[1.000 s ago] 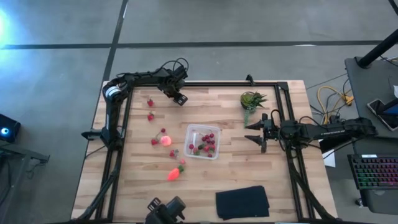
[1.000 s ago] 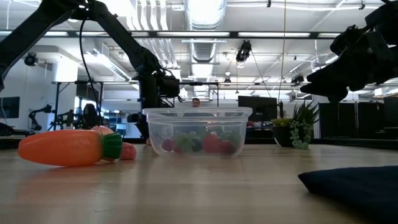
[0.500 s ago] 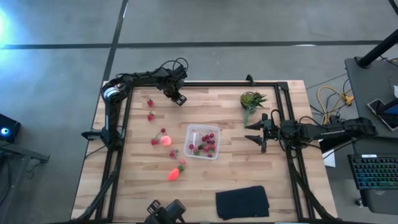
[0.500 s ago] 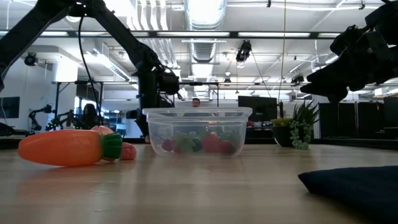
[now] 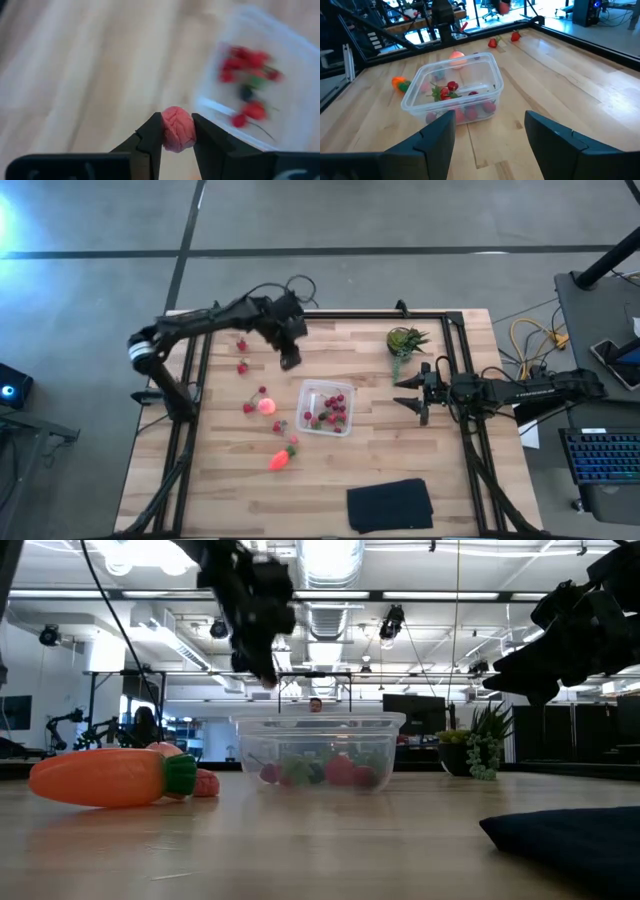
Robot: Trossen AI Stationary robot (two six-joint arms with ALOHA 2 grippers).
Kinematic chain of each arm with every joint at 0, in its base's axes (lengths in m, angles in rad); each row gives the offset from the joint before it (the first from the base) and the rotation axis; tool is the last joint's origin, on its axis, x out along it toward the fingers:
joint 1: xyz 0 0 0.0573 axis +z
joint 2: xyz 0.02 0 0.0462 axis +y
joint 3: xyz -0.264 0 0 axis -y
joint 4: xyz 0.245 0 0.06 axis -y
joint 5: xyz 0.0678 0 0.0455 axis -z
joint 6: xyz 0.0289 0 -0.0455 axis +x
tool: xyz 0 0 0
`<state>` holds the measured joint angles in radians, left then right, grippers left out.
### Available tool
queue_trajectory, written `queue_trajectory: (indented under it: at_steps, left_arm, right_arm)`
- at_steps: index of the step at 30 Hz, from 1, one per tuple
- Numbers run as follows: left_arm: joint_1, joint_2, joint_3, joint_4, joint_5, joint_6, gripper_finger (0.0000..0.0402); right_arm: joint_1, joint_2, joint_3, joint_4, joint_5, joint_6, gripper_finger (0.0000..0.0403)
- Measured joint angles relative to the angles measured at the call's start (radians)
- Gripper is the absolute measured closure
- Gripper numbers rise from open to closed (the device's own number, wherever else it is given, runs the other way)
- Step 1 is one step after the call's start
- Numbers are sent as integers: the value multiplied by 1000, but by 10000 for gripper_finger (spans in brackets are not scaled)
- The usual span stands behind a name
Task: Pick and placing Produce into tupperware
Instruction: Put the pink peach into the transparent bin
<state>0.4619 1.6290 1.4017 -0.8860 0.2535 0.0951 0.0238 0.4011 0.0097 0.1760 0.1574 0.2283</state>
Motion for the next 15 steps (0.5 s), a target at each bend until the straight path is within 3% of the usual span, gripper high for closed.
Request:
queue_trajectory:
  at_steps: [3, 8, 15]
  left_arm:
    - [-121, -29, -6, 2, 7, 76, 329]
    - [-282, 0, -7, 73, 6, 69, 329]
    - [-319, 70, -7, 169, -4, -10, 307]
  right_arm:
    - [0, 0, 0, -1, 0, 0, 174]
    - [0, 0, 0, -2, 0, 0, 174]
    - [0, 0, 0, -6, 0, 0, 174]
